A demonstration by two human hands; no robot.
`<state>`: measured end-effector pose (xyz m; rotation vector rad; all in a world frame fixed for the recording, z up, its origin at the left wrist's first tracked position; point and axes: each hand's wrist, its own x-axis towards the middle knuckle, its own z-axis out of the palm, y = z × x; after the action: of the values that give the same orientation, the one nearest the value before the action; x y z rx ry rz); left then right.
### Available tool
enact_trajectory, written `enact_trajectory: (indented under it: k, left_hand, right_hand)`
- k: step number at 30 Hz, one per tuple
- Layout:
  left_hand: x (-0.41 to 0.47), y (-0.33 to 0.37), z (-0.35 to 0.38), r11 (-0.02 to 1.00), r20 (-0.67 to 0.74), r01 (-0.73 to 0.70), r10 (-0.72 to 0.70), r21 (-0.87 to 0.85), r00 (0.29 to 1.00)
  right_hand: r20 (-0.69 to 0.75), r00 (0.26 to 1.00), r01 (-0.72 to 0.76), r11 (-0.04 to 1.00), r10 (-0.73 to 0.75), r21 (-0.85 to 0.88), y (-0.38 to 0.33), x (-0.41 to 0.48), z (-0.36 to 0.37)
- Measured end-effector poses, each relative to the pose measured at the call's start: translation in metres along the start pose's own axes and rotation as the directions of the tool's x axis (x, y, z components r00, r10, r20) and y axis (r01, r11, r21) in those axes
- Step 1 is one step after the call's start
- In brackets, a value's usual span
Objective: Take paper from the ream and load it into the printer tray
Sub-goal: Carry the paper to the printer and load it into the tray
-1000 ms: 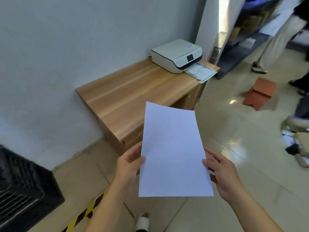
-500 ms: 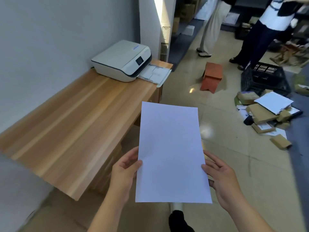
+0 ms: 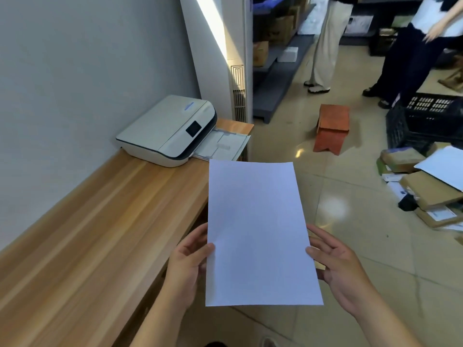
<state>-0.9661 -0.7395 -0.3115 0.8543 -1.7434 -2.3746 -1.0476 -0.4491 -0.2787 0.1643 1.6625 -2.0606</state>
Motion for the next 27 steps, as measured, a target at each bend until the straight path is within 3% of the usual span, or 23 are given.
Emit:
enact_trajectory:
  k: [6, 14, 21, 27]
  left_hand:
    - [0.067, 0.01, 0.027, 0.996, -0.032, 0.071, -0.07, 0.046, 0.997]
    - [0.222, 0.063, 0.081, 0.993, 0.127, 0.085, -0.095, 0.079, 0.987]
    - [0.335, 0.107, 0.115, 0.978, 0.172, 0.155, -0.179, 0.142, 0.969]
    - [0.408, 0.113, 0.118, 0.966, 0.056, 0.186, -0.199, 0.18, 0.978]
  right_hand:
    - [0.0, 0.999, -0.038, 0.999, 0.038, 0.009, -0.022, 0.072, -0.011]
    - [-0.114, 0.993, -0.009, 1.0, 0.008, -0.003, -0.076, 0.194, -0.014]
    - [-0.12, 0.993, -0.018, 0.996, 0.007, -0.087, -0.142, 0.309, 0.001]
    - [-0.113, 0.993, -0.057, 0.992, 0.044, -0.112, -0.16, 0.393, 0.017]
